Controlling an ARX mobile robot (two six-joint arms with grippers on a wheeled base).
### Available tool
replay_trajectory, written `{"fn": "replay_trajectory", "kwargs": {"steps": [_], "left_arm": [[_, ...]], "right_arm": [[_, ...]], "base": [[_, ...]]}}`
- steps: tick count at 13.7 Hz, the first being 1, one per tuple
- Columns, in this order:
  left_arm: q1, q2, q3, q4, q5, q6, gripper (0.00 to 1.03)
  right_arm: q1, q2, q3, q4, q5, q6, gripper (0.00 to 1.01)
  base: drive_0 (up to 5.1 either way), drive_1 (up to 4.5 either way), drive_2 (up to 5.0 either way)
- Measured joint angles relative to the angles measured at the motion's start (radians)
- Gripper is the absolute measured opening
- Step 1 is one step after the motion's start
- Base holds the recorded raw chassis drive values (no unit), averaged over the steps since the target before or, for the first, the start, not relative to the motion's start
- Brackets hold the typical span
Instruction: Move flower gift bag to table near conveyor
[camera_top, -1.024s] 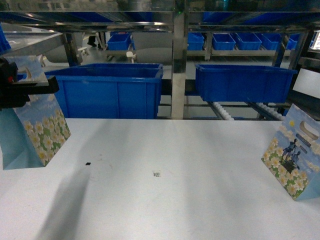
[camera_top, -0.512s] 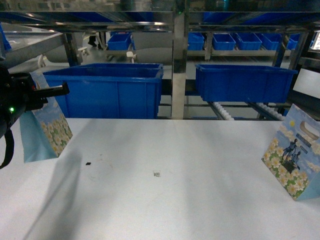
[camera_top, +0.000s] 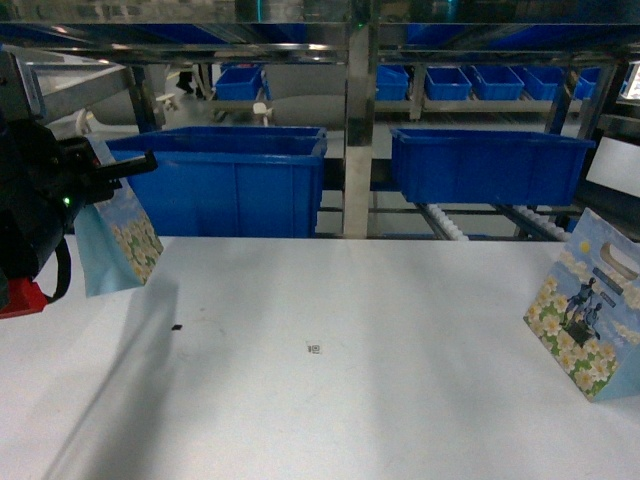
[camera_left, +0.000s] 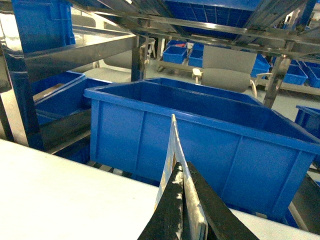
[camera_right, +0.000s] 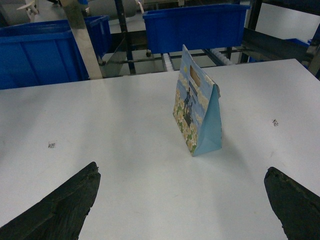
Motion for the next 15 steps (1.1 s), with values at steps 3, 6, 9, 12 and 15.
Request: {"fn": "replay_trajectory", "kwargs": {"steps": [3,6,9,12,15], "left_arm": [[-0.008,0.046,-0.009,0.0,0.013,-0.017,0.02],[-0.035,0.065,-0.073,0.014,0.012,-0.02,0.02],[-0.081,0.064,-0.155,0.012,-0.006,-0.029,0.03],[-0.13,0.017,-0.248,0.004,-0.009,-0.027,0.46],[-0.161,-0.072,-0.279,0.005,-0.01,-0.014,0.84]], "right_arm": [[0.0,0.0,0.0,0.0,0.0,0.0,0.98],[0.0,0.0,0.0,0.0,0.0,0.001,0.98],[0.0,0.0,0.0,0.0,0.0,0.001,0.98],[0.0,0.0,0.0,0.0,0.0,0.001,0.98],[0.0,0.0,0.0,0.0,0.0,0.001,0.98]], "base": [[0.0,0.0,0.0],[0.0,0.0,0.0],[0.0,0.0,0.0],[0.0,0.0,0.0],[0.0,0.0,0.0]]}}
